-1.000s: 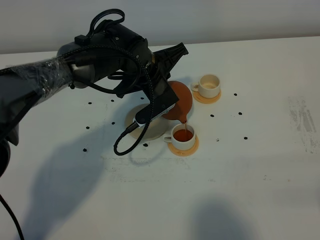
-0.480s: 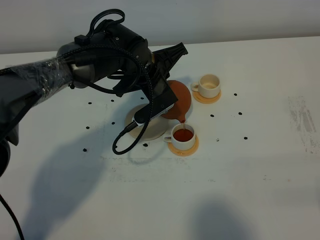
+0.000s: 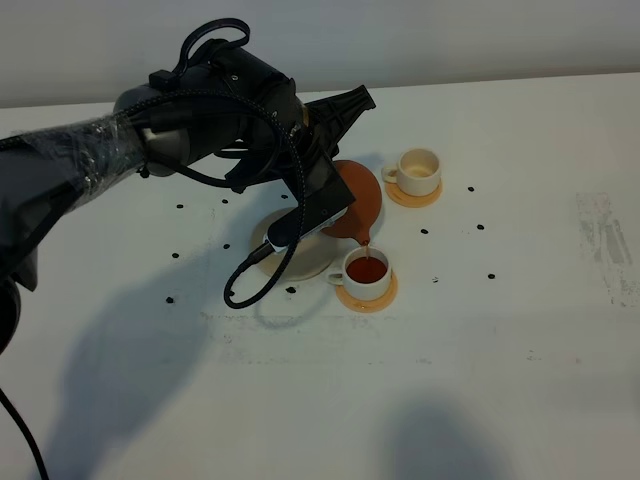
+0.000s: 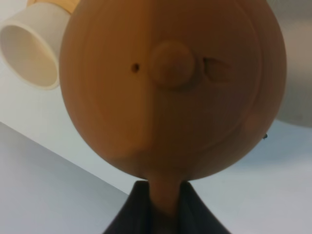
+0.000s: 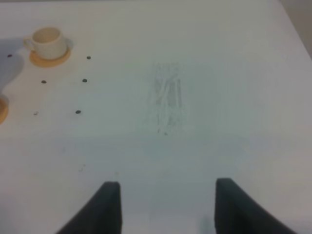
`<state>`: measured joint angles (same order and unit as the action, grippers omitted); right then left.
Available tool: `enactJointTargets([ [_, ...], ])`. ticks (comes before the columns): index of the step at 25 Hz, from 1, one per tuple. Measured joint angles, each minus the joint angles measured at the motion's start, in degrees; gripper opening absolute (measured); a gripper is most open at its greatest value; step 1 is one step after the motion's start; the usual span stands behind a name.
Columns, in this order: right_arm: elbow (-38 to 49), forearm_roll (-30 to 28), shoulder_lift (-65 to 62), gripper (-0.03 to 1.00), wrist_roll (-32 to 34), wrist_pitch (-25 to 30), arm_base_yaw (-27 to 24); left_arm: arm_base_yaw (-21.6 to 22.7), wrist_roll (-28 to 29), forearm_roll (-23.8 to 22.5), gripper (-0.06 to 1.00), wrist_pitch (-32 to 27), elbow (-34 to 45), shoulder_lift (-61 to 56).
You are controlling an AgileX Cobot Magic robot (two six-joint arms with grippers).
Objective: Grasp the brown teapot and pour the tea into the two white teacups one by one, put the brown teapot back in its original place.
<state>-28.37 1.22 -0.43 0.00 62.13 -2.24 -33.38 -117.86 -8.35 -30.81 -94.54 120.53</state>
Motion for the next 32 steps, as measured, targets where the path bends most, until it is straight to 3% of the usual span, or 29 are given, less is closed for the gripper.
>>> enactJointTargets([
  [32, 0.0, 0.0, 0.0, 0.45, 0.0, 0.0, 0.0, 0.0, 0.0, -1.05, 0.1, 0.39, 1.38, 0.0],
])
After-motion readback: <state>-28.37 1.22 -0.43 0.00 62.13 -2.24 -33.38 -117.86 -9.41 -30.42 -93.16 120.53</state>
